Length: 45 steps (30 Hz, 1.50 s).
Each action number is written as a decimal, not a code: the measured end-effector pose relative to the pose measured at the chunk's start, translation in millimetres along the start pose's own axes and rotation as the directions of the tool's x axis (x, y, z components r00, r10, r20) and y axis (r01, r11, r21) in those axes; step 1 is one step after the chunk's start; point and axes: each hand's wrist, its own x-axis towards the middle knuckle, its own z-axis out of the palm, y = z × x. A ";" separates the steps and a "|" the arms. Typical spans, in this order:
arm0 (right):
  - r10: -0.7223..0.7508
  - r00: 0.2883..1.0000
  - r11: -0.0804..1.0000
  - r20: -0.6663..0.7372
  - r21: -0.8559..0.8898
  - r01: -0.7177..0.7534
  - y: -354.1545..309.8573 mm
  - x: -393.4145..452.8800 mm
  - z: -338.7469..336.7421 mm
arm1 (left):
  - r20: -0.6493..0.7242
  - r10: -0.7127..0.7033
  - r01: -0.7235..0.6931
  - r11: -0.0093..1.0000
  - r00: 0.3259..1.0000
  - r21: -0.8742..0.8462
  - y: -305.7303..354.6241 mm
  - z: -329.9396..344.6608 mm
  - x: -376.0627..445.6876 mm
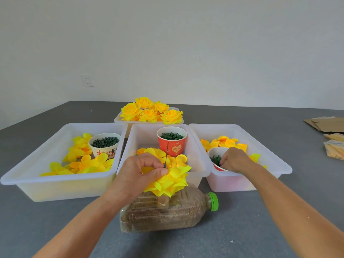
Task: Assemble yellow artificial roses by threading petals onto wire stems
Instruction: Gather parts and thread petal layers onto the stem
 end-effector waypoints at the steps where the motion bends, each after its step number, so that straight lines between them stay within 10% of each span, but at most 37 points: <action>1: 0.014 1.000 1.000 -0.017 -0.006 -0.014 0.1 1.1 2.2 | 0.000 -0.003 0.003 1.000 1.000 0.001 -0.4 -0.1 0.3; 19: 0.019 1.000 0.995 -0.013 0.095 -0.018 3.0 5.7 8.6 | -0.004 -0.017 0.017 1.000 1.000 -0.005 0.3 0.2 -0.7; 45: 0.161 0.890 0.790 -0.427 0.596 0.144 13.3 -0.2 24.7 | 0.007 -0.025 0.025 1.000 1.000 -0.017 0.4 -0.1 -1.8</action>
